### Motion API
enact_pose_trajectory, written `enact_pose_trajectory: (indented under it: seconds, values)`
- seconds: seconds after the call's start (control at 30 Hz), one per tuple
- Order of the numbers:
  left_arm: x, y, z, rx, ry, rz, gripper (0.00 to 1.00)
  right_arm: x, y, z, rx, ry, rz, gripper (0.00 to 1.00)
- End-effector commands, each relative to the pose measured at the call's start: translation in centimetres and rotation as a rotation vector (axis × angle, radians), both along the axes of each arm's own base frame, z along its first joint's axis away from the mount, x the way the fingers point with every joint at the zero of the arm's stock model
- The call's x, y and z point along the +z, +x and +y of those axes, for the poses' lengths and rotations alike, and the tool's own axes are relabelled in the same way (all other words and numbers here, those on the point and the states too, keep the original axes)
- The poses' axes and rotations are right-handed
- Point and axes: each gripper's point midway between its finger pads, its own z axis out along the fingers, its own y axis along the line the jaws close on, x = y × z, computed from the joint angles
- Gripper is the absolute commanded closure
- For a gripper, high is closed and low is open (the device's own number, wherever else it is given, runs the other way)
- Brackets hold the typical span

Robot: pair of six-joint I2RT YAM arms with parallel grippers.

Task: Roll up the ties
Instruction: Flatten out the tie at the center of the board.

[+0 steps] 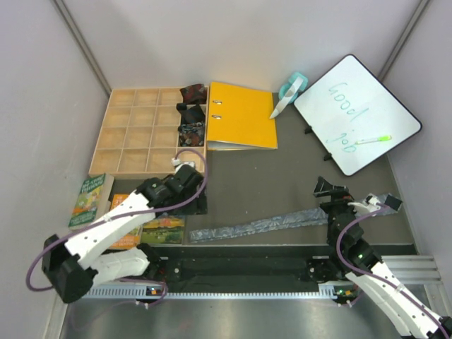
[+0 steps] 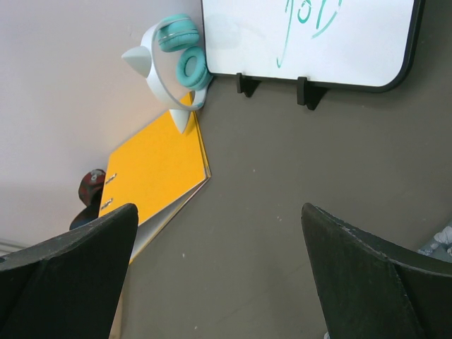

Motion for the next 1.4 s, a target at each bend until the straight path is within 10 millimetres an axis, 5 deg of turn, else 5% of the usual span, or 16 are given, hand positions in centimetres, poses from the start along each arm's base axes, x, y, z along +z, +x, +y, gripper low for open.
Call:
enact_pose_trajectory:
  seconds: [0.0,0.27,0.53,1.0,1.37]
  values:
    - [-1.5,-0.9,3.1,0.273,-0.041,-0.045,0.23,-2.8,0.1,0.1,-0.004,0.005,0.003,0.01]
    - [-2.7,-1.9,5.0,0.43,-0.113,-0.098,0.58,-3.1,0.0,0.0,-0.007,0.007,0.011,0.01]
    - [-5.9,-3.1,3.5,0.448,-0.199,-0.013,0.59,-3.1,0.0,0.0,-0.011,0.012,0.013,0.01]
    - [-5.0,-3.4,3.2,0.433,-0.289,-0.04,0.59,-3.1,0.0,-0.1,-0.012,0.012,0.013,0.01]
    - [-7.5,-5.3,2.9,0.413,-0.281,0.056,0.68,-3.1,0.0,-0.1,-0.014,0.015,0.013,0.01]
